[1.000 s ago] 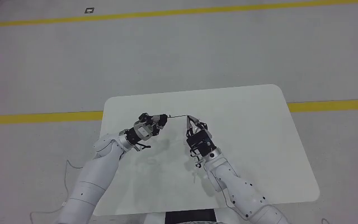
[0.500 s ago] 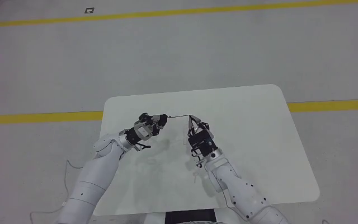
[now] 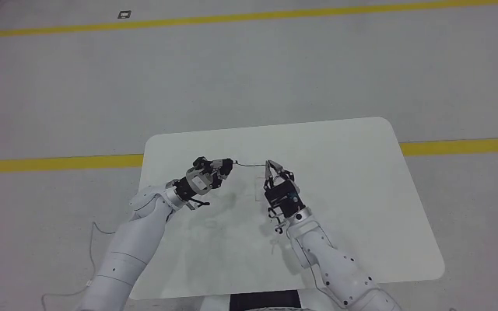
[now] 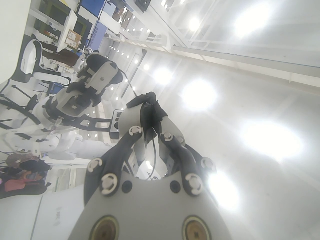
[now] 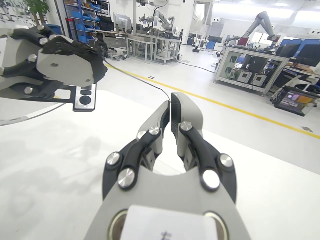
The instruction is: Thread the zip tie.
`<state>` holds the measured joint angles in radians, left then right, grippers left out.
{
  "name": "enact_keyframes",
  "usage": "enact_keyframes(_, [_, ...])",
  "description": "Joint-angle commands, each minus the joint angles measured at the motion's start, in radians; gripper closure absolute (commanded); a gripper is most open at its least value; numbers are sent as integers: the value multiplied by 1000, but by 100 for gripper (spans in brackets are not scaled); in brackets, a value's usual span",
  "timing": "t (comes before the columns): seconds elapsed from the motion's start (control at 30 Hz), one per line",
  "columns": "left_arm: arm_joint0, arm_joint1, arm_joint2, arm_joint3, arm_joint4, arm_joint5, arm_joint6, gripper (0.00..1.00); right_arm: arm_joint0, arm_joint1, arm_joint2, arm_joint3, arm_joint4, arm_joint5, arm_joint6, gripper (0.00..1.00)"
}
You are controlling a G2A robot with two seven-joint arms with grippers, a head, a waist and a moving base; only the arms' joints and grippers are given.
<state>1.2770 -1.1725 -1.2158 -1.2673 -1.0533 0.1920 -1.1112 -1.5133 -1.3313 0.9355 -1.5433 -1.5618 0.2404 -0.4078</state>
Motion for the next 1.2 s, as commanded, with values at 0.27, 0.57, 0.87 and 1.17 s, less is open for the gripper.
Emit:
enact_keyframes(0.27, [0, 0, 0, 0, 0, 0, 0, 100, -43, 6, 57, -25, 0, 15, -18, 0])
enact_keyframes(0.57, [0, 0, 0, 0, 0, 0, 0, 100, -93, 16, 124, -64, -8, 24, -18, 0])
enact_keyframes(0.87, [0, 0, 0, 0, 0, 0, 0, 100, -93, 16, 124, -64, -8, 24, -18, 0])
enact_keyframes(1.17, [0, 0, 0, 0, 0, 0, 0, 100, -150, 31, 207, -133, 91, -117, -19, 0])
